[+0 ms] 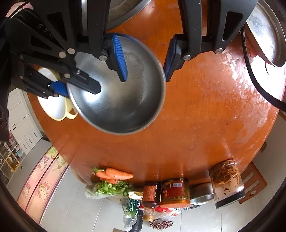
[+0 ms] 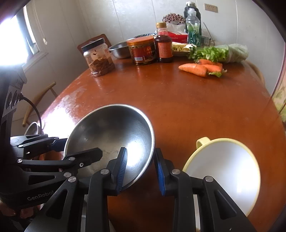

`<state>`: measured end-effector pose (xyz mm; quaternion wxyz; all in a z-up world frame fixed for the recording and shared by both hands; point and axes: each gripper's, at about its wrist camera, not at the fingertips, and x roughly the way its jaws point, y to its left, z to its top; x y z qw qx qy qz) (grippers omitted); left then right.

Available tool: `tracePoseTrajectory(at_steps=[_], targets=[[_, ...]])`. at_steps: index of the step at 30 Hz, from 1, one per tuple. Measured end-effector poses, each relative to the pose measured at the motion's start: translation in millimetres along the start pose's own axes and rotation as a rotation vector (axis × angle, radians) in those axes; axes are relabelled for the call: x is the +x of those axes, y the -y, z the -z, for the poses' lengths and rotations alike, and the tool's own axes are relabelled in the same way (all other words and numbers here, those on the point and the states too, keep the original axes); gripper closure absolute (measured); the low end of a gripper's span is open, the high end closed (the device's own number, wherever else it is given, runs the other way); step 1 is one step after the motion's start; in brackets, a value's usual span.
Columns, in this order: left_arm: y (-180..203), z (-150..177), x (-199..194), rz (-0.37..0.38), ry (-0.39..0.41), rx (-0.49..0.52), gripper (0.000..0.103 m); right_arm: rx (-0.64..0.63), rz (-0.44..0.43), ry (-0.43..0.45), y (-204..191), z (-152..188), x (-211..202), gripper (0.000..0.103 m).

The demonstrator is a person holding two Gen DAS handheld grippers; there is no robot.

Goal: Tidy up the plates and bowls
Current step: 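Lift the deep steel bowl with the left tool and carry it over the basin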

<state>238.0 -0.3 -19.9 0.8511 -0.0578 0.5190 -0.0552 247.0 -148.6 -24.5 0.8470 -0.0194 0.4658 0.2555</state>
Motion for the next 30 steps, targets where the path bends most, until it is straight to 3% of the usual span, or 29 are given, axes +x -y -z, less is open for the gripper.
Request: tracePoseTrajectory(at_steps=[19, 30], targets=[[1, -1, -55, -0.035, 0.118, -0.007, 0.063, -0.044, -0.009, 0.1, -28, -9, -42, 0.07], [8, 17, -88, -0.039, 0.168, 0.004, 0.062, -0.073, -0.005, 0.158, -44, 2, -77, 0.07]])
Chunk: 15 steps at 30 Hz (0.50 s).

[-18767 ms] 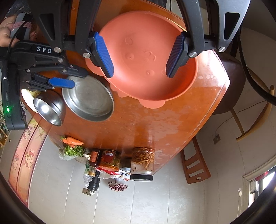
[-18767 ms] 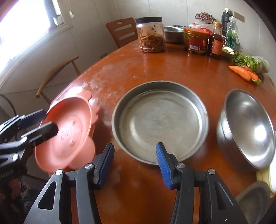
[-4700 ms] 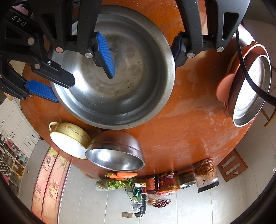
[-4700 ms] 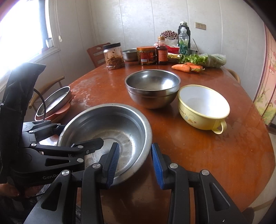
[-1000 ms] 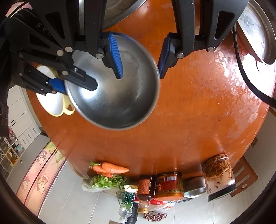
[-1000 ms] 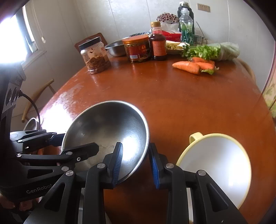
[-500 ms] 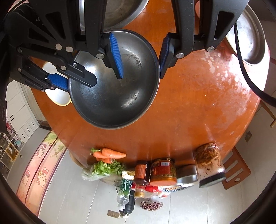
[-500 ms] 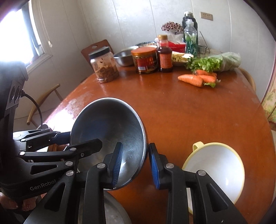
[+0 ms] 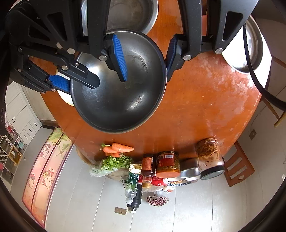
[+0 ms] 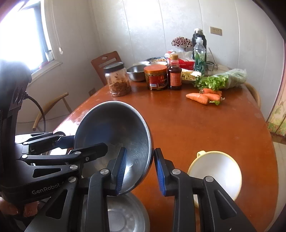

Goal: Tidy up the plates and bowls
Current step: 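Lift the deep steel bowl with the left tool and carry it over the basin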

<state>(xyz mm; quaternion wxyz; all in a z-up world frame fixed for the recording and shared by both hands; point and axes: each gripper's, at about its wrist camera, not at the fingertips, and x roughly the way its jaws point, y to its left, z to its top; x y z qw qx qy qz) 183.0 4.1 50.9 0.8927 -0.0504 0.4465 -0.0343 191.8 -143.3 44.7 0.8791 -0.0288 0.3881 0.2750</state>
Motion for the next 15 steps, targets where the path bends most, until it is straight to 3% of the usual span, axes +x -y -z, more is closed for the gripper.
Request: tracePoseTrajectory(at_steps=[15], targets=[[10, 50, -40, 0.001, 0.043, 0.011, 0.061, -0.034, 0.013, 0.051, -32, 42, -49, 0.07]])
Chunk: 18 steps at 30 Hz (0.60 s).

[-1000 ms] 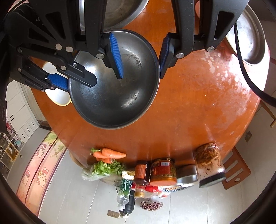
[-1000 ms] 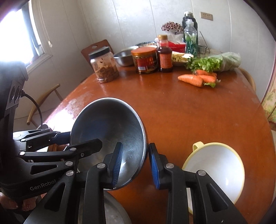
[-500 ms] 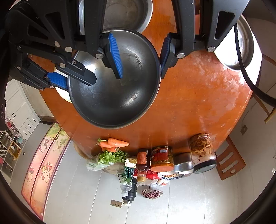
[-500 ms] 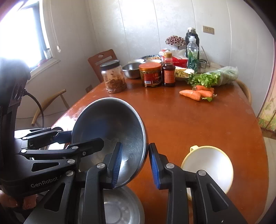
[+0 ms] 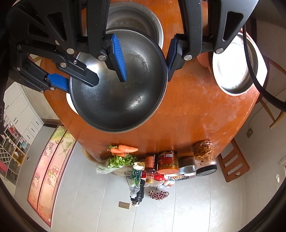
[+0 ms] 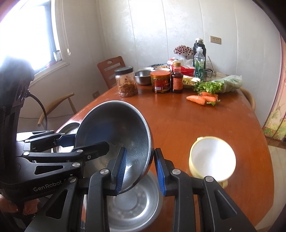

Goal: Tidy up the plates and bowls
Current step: 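Lift the deep steel bowl with the left tool and carry it over the basin, then lower the deep steel bowl into the steel basin with the left tool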

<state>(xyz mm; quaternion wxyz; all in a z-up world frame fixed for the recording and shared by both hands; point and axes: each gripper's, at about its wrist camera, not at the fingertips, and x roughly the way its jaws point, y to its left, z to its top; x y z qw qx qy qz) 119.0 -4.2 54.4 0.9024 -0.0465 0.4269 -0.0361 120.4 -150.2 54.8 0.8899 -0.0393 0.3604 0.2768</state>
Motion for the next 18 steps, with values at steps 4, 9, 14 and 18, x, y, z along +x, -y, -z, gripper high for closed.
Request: tracePoseTrajectory(at_steps=[4, 9, 14, 18], targets=[[2, 16, -3, 0.005, -0.006, 0.001, 0.061, -0.006, 0.002, -0.002, -6, 15, -7, 0.07], [5, 34, -5, 0.006, -0.015, 0.008, 0.061, -0.002, 0.001, -0.019, -11, 32, -9, 0.07], [7, 48, -4, 0.003, -0.026, 0.016, 0.06, -0.006, 0.009, -0.026, -16, 45, -12, 0.07], [8, 56, -2, 0.005, -0.036, 0.023, 0.06, -0.008, 0.009, -0.03, -18, 54, -13, 0.069]])
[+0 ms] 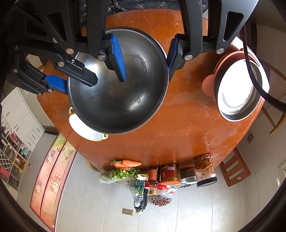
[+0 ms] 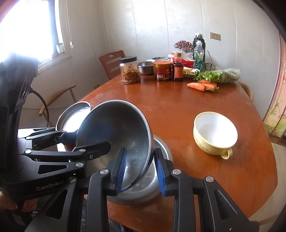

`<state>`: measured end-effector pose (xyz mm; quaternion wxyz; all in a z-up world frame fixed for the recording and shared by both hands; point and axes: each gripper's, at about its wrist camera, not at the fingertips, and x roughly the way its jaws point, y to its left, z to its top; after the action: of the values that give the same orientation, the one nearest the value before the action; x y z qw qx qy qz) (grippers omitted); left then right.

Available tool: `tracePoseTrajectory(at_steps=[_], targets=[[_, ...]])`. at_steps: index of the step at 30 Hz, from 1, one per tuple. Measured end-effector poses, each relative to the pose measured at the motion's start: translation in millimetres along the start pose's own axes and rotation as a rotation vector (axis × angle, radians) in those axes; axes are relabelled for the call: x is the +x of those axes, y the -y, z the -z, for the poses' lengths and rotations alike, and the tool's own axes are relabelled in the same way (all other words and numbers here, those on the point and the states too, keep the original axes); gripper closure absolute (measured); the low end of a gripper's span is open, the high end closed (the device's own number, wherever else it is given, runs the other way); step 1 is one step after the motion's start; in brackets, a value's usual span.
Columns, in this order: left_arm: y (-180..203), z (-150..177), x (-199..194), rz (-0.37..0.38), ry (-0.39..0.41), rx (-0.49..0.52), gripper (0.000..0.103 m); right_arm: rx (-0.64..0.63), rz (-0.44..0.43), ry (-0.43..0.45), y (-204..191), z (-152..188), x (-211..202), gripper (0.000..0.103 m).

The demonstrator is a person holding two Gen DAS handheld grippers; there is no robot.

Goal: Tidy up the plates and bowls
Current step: 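Lower the deep steel bowl into the steel basin with the left tool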

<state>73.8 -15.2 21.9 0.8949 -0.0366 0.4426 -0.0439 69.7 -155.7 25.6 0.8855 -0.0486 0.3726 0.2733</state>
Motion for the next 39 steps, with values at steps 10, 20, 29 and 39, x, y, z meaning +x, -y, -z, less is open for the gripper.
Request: tracePoseTrajectory(at_steps=[10, 20, 29, 39], targets=[[5, 10, 13, -0.002, -0.035, 0.022, 0.06, 0.02, -0.003, -0.025, 6, 16, 4, 0.069], [6, 12, 26, 0.002, -0.061, 0.022, 0.06, 0.039, -0.009, -0.043, 11, 21, 13, 0.069], [8, 13, 36, -0.004, -0.079, 0.029, 0.06, 0.042, -0.005, -0.053, 13, 24, 20, 0.069], [9, 13, 40, -0.002, -0.083, 0.029, 0.06, 0.044, -0.004, -0.052, 17, 27, 24, 0.069]])
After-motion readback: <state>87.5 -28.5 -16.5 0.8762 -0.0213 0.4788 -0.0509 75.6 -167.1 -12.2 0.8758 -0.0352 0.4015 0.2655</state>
